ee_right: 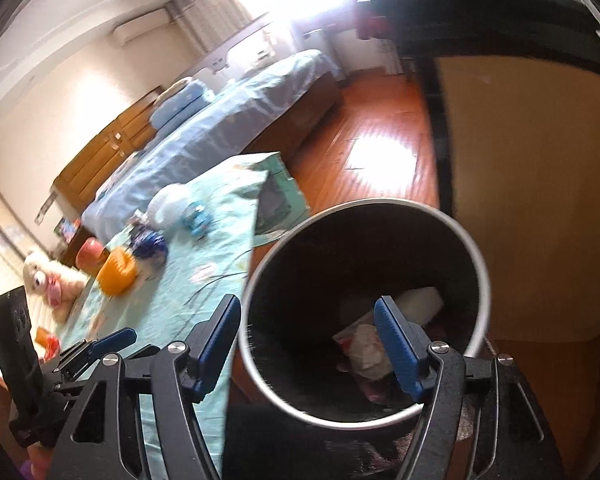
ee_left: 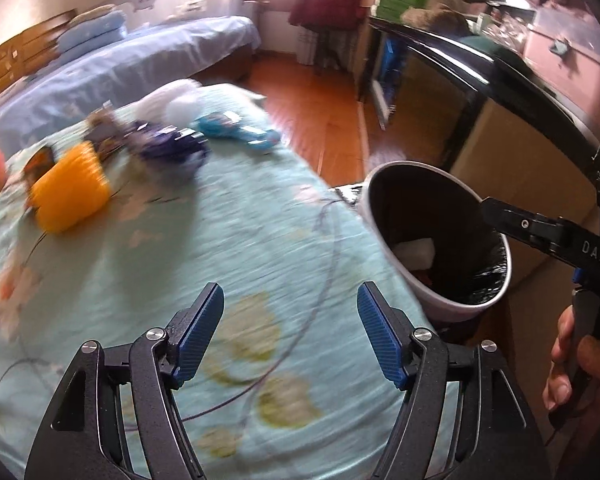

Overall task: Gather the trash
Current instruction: 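Open both tools to drop the pink brush and tissue into the bin, then move both open tools back over the bed toward the trash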

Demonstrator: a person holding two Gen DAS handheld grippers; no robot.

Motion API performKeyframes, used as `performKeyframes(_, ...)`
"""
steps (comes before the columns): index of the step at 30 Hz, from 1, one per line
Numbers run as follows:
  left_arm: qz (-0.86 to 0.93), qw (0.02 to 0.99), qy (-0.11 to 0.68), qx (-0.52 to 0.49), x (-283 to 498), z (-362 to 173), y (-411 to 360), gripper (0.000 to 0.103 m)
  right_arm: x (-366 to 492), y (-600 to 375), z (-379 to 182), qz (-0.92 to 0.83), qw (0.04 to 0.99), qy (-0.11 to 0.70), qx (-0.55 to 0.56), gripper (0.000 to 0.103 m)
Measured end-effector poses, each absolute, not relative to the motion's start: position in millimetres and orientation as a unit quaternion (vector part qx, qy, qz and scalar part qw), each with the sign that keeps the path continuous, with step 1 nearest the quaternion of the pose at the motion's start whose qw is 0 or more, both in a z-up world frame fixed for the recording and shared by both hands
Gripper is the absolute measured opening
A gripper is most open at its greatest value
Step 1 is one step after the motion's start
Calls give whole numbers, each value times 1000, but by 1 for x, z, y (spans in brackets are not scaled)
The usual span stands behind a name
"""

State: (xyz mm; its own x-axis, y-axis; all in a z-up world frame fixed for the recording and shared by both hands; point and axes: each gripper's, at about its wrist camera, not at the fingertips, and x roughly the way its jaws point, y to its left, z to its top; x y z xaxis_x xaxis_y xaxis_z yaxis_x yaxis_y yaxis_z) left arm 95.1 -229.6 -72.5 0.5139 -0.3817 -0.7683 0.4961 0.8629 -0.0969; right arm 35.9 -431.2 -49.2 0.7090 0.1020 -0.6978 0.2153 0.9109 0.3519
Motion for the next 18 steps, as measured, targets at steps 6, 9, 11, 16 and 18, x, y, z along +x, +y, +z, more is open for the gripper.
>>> performKeyframes(6, -215, 879, 425, 41, 99, -75, -187, 71, 53, -396, -54, 5, 900, 395, 183, 71)
performKeyframes(9, -196, 881, 429, 31, 103, -79, -169, 71, 63, -378, -57, 22, 900, 401, 171, 71)
performKeyframes(11, -185, 883, 431, 25, 107, -79, -158, 71, 69, -368, -59, 32, 898, 406, 165, 71)
performKeyframes(16, -158, 887, 433, 16, 118, -80, -132, 71, 90, -347, -63, 53, 894, 420, 146, 71)
performKeyframes(18, -149, 890, 432, 13, 123, -79, -125, 71, 101, -342, -64, 57, 894, 423, 139, 71)
